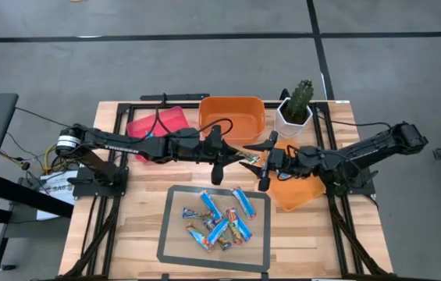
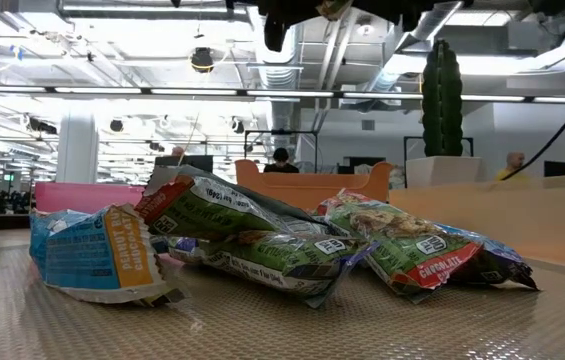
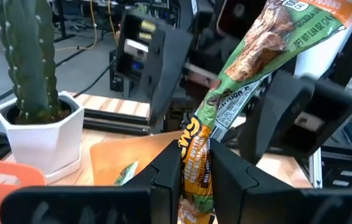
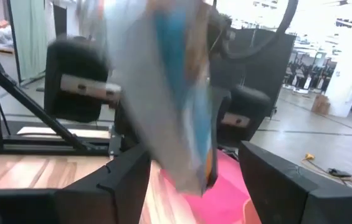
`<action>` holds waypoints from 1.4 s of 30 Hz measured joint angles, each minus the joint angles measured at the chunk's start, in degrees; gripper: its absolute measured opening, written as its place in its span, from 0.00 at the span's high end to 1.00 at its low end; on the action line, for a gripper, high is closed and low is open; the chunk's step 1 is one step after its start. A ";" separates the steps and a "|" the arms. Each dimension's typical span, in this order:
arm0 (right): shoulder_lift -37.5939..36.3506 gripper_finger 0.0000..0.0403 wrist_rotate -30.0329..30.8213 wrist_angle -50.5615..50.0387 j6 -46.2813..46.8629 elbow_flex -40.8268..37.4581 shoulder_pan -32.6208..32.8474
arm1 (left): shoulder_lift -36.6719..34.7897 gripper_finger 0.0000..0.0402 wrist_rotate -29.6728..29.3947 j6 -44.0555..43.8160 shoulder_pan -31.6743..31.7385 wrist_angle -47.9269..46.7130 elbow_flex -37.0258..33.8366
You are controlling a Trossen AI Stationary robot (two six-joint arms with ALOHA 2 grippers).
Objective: Pick and place Granola Bars by type
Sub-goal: Put the orange granola bar into the light orange bin
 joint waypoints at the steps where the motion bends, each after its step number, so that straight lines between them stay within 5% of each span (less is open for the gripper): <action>1: -0.02 0.43 0.01 0.07 0.00 0.14 0.00 | 0.00 0.87 0.00 0.16 0.00 -0.59 0.00; 8: -0.44 0.51 0.01 1.40 0.02 0.23 0.00 | 0.00 0.87 -0.06 0.48 -0.02 -1.55 0.00; 27: -0.07 0.96 0.21 1.61 0.45 0.23 0.00 | -0.04 0.83 -2.25 2.93 -0.02 -2.40 0.00; 42: -0.07 0.96 3.61 -7.65 4.69 0.21 -0.19 | -0.09 0.51 -2.05 2.29 0.70 -5.87 0.01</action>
